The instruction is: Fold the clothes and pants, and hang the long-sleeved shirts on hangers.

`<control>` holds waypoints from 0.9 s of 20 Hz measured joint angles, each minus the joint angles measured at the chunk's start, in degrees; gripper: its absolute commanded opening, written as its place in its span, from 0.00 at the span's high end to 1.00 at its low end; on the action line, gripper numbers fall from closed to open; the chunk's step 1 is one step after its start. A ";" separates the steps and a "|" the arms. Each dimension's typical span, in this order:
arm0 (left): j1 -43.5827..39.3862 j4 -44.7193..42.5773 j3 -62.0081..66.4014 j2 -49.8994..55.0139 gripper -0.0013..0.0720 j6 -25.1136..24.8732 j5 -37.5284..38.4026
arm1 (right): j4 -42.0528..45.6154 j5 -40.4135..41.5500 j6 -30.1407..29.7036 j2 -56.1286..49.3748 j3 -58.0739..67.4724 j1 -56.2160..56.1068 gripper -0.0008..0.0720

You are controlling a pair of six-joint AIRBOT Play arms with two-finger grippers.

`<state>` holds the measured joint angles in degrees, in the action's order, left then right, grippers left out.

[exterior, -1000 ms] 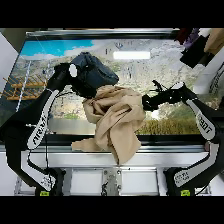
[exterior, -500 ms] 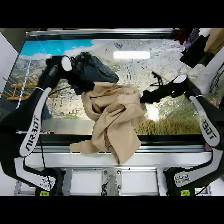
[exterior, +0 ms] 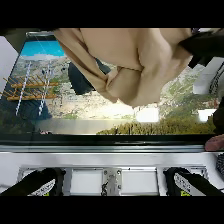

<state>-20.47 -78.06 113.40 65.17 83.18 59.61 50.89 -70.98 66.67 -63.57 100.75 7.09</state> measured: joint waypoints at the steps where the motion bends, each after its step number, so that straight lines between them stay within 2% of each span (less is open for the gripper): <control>1: -1.16 0.00 -1.95 -3.26 0.95 0.17 -2.58 | 0.13 0.63 0.02 2.62 0.55 0.07 0.94; 4: -3.58 0.07 -8.26 -10.23 0.95 1.22 -6.95 | 0.59 0.61 0.22 7.34 1.27 0.13 0.94; 8: -4.20 -0.17 -17.66 -13.49 0.95 2.93 -7.06 | 4.98 -3.19 1.29 9.64 -2.43 0.17 0.94; 11: -3.17 -0.22 -25.44 -11.98 0.95 4.48 -4.04 | 10.12 -4.87 1.95 10.56 -11.85 0.17 0.94; 16: -4.31 -0.11 -40.52 -5.64 0.95 5.88 -0.63 | 17.33 -5.01 2.19 11.89 -34.45 0.17 0.94; 17: -5.44 0.04 -43.65 -4.37 0.95 5.92 -0.04 | 18.71 -5.16 2.21 12.24 -38.47 0.17 0.92; 18: -6.75 0.04 -46.18 -3.37 0.95 5.95 0.26 | 19.85 -5.31 2.32 12.52 -41.75 0.17 0.76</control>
<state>-27.22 -78.02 67.22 61.80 89.12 59.88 70.74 -76.29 68.99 -51.05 59.00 7.27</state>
